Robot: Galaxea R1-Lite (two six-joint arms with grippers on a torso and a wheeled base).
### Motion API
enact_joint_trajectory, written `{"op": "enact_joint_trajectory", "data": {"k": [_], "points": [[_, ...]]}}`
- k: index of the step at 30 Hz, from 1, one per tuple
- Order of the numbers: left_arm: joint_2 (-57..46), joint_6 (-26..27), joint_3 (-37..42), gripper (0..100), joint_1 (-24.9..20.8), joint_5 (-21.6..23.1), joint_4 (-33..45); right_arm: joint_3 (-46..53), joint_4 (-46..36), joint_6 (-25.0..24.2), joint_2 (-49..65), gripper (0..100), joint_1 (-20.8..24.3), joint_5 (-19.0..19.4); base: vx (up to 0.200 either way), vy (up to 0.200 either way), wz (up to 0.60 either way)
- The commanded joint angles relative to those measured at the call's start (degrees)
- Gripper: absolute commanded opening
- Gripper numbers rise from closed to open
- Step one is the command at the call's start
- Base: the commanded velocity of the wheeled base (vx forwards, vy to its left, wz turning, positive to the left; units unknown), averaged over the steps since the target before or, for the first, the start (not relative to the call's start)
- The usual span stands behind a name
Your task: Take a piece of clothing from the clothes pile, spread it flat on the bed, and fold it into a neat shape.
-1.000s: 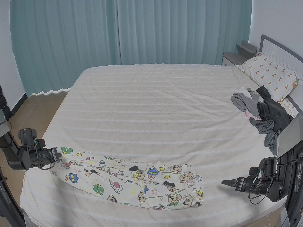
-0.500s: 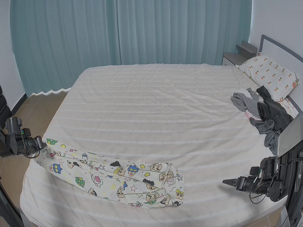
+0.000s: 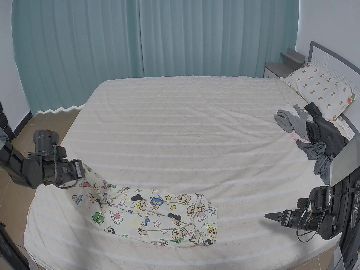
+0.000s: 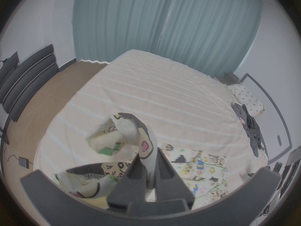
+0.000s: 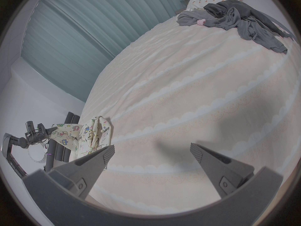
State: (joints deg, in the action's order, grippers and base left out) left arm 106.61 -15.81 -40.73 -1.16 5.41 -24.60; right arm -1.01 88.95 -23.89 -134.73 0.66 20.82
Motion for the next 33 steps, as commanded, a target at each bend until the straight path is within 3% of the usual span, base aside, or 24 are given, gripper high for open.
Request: {"op": "enact_joint_trajectory", "data": {"k": [1,4,10,18,27,28,33], "points": [[-1.4,-7.4,0.5,0,-17.6,-8.0,-0.1,0.9,0.6,0.1,-0.2,100,0.0,0.0,0.0,0.0,0.0],[1.7,-9.3,-1.1,0,-25.4,-11.1,-0.9,0.9,0.6,0.1,-0.2,100,0.0,-0.1,0.0,0.0,0.0],[7.6,-13.2,-4.1,0,-34.3,-15.3,-3.8,0.9,0.6,0.1,-0.3,100,0.0,-0.1,0.0,0.0,0.0],[12.6,-14.7,-4.8,0,-38.5,-15.3,-9.1,0.9,0.6,0.2,-0.2,100,0.0,-0.1,0.0,0.0,0.0],[13.9,-18.1,-6.9,0,-40.4,-14.3,-9.4,0.9,0.6,0.3,-0.4,100,0.1,-0.1,0.0,0.0,0.0],[14.1,-18.2,-7.1,100,-40.7,-14.2,-9.4,0.9,0.6,0.3,-0.4,100,0.1,-0.1,0.0,0.0,0.0],[14.7,-19.0,-7.4,100,-42.3,-14.5,-11.0,0.9,0.6,0.3,-0.4,100,0.1,-0.1,0.0,0.0,0.0]]}}
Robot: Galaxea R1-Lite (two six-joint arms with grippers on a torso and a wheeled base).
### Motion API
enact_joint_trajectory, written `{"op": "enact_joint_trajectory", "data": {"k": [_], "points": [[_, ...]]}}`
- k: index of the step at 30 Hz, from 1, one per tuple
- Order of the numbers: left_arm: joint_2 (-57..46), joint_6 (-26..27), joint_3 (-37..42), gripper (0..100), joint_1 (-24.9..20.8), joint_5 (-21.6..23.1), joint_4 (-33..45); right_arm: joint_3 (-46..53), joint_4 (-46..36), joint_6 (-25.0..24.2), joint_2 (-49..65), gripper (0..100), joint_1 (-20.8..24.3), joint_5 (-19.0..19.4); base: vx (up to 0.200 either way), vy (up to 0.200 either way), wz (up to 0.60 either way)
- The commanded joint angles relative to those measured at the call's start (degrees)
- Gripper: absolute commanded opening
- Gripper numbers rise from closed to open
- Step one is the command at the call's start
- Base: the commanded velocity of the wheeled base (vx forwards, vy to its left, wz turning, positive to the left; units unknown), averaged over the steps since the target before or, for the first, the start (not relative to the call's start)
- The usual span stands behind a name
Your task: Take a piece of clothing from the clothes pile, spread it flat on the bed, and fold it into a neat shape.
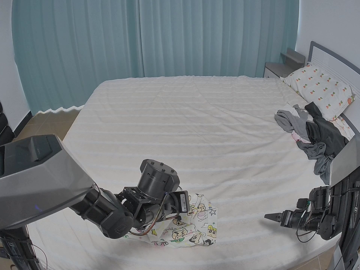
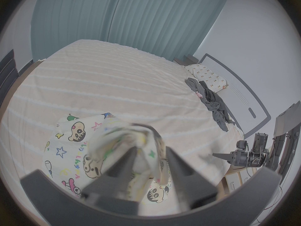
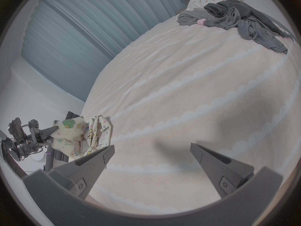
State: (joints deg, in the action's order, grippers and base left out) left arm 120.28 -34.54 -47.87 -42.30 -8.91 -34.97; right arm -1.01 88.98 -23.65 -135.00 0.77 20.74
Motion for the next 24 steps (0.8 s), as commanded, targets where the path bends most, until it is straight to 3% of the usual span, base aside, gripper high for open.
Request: {"op": "enact_joint_trajectory", "data": {"k": [1,10,21,24], "points": [[1.0,-0.4,-0.3,100,-1.1,-0.2,-1.0,0.9,0.6,0.0,-0.1,100,0.0,0.0,0.0,0.0,0.0],[-2.6,-0.3,1.7,100,0.8,-0.6,-1.7,0.9,0.6,0.0,-0.1,100,0.0,-0.1,0.0,0.0,0.0],[-16.7,-0.5,13.9,100,6.9,3.5,-2.0,0.3,0.6,-0.6,1.8,100,0.6,-0.1,0.0,0.0,0.0],[-20.1,-2.4,20.5,100,8.0,5.4,-6.4,-3.3,0.6,-6.1,5.9,100,5.9,-1.3,0.0,0.0,0.0]]}}
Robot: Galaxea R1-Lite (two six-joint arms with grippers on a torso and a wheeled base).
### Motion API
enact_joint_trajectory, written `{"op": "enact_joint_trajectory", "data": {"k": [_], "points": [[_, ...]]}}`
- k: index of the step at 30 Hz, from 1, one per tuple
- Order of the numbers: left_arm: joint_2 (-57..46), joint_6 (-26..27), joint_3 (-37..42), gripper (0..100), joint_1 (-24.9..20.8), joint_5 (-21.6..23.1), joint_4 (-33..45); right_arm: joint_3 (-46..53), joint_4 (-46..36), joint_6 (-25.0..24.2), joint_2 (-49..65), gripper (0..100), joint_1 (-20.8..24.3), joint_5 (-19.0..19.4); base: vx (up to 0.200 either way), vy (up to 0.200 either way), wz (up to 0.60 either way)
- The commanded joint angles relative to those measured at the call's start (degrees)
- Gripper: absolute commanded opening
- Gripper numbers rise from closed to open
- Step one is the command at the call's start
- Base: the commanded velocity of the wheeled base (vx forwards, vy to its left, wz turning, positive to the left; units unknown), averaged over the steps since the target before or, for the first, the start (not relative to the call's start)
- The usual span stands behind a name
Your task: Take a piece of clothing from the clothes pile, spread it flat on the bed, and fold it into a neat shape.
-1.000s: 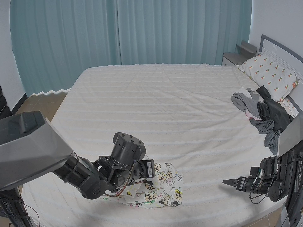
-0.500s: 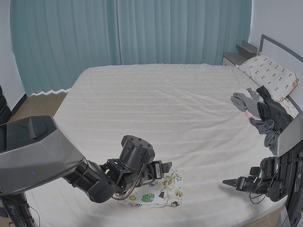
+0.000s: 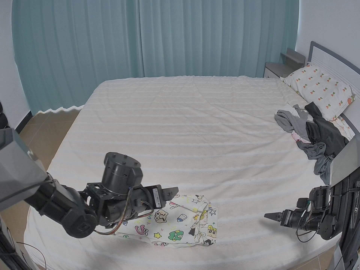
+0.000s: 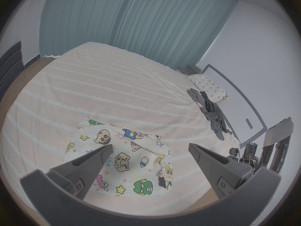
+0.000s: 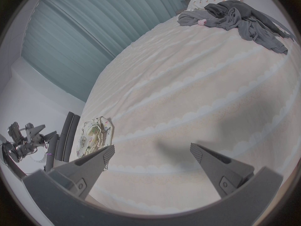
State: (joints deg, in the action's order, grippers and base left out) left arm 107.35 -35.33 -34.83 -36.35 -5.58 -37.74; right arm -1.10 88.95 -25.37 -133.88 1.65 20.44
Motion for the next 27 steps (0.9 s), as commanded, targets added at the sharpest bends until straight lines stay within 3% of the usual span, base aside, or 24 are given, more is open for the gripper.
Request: {"op": "enact_joint_trajectory", "data": {"k": [1,2,3,4,7,8,9,11,14,19,27], "points": [[-7.3,-1.8,8.1,100,2.3,2.2,-4.5,-3.7,0.5,-5.2,5.4,100,5.8,-1.5,0.0,0.0,0.0],[-7.5,-2.6,10.2,100,3.0,2.2,-7.8,-5.7,0.4,-7.7,7.1,100,9.0,-3.3,0.0,0.0,0.0],[-7.5,-2.6,10.2,100,3.0,2.2,-7.8,-5.7,0.4,-7.7,7.1,100,9.0,-3.3,0.0,0.0,0.0],[-7.2,-3.3,12.6,100,4.4,2.3,-12.1,-9.1,-0.4,-8.7,8.0,100,14.4,-5.9,0.0,0.0,0.0],[-7.1,-3.7,14.2,100,5.2,2.4,-14.7,-11.7,-1.6,-8.8,7.8,100,18.0,-8.1,0.0,0.0,0.0],[-7.0,-5.3,16.6,100,6.1,3.9,-19.1,-18.7,-7.0,-8.8,7.5,100,24.4,-11.8,0.0,0.0,0.0],[-7.0,-5.3,16.6,100,6.1,3.9,-19.1,-18.7,-7.0,-8.8,7.5,100,24.4,-11.8,0.0,0.0,0.0],[-7.0,-7.3,19.0,100,6.1,6.2,-22.2,-26.1,-16.8,-9.3,7.8,100,29.4,-14.9,0.0,0.0,0.0],[-6.8,-9.0,20.7,100,6.7,7.3,-24.4,-29.7,-23.2,-9.2,8.9,100,31.8,-16.2,0.0,0.0,0.0],[-6.0,-9.6,22.2,100,12.1,12.8,-27.8,-33.2,-28.2,-9.2,9.3,100,33.1,-16.1,0.0,0.0,0.0],[-5.7,-9.6,22.4,100,15.3,15.3,-28.1,-35.5,-30.7,-9.4,9.2,100,35.9,-16.3,0.0,0.2,0.0]]}}
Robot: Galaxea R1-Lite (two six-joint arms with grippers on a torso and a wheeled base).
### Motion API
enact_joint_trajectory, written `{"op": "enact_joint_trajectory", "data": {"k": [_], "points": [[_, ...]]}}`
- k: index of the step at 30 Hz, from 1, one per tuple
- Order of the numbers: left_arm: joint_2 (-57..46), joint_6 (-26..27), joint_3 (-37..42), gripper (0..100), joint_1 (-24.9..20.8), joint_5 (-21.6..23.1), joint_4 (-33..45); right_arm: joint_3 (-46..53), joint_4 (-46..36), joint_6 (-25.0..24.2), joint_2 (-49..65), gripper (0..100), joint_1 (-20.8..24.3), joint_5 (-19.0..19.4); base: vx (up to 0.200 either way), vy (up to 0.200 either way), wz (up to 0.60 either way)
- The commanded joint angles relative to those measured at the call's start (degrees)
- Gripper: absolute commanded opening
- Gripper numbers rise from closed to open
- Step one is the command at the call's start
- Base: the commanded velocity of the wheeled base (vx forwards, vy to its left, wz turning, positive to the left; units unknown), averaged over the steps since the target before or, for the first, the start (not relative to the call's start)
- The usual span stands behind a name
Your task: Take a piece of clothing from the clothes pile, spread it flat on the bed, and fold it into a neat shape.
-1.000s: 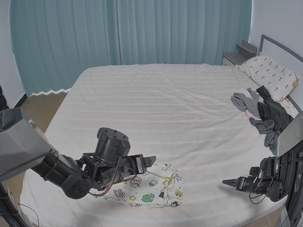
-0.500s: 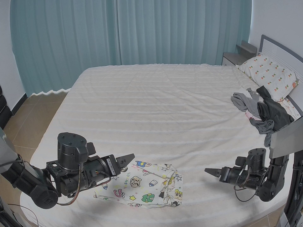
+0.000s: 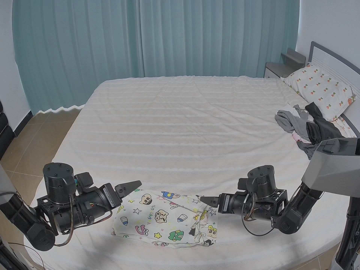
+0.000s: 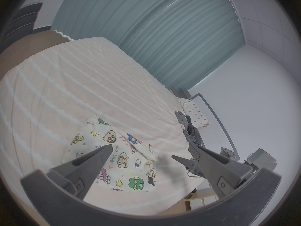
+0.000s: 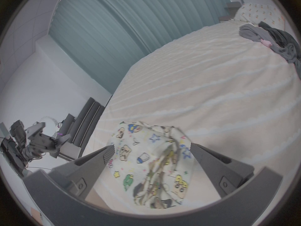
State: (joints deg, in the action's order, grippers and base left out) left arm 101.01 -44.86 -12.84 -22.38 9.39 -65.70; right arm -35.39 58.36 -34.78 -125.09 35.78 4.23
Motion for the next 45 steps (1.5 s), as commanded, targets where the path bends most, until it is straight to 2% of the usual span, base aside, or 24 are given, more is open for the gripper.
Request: {"op": "enact_joint_trajectory", "data": {"k": [1,10,21,23,31,34,36,45], "points": [[0.8,-0.1,0.4,100,1.3,0.3,-0.1,-1.3,-0.1,-0.1,0.5,100,2.1,0.0,0.0,0.2,0.0],[1.1,-0.1,0.4,100,1.3,0.3,-0.2,-2.1,-0.1,-3.3,-2.0,100,3.9,-0.1,0.0,0.2,0.0],[3.0,-0.1,0.4,100,1.0,0.3,-0.2,-5.5,-0.4,-3.3,-9.1,100,3.9,-1.4,0.0,0.0,0.0],[3.6,-0.1,0.4,100,1.0,0.2,-0.2,-6.9,-2.6,-3.3,-11.4,100,3.2,-3.6,0.0,0.0,0.0],[4.4,-0.1,0.4,100,1.0,0.2,-0.2,-11.6,-6.5,-3.3,-12.9,100,1.0,-8.4,0.0,0.0,0.0],[4.4,-0.1,0.4,100,0.9,0.2,-0.2,-12.6,-6.1,-3.4,-12.9,100,0.4,-9.8,0.0,0.0,0.0],[4.4,-0.1,0.4,100,0.9,0.2,-0.2,-13.7,-5.5,-3.3,-12.3,100,-0.6,-12.2,0.0,0.0,0.0],[4.5,-0.2,0.5,100,0.8,0.2,-0.2,-14.8,-0.9,-2.7,-11.5,100,-2.1,-13.1,0.0,0.0,0.0]]}}
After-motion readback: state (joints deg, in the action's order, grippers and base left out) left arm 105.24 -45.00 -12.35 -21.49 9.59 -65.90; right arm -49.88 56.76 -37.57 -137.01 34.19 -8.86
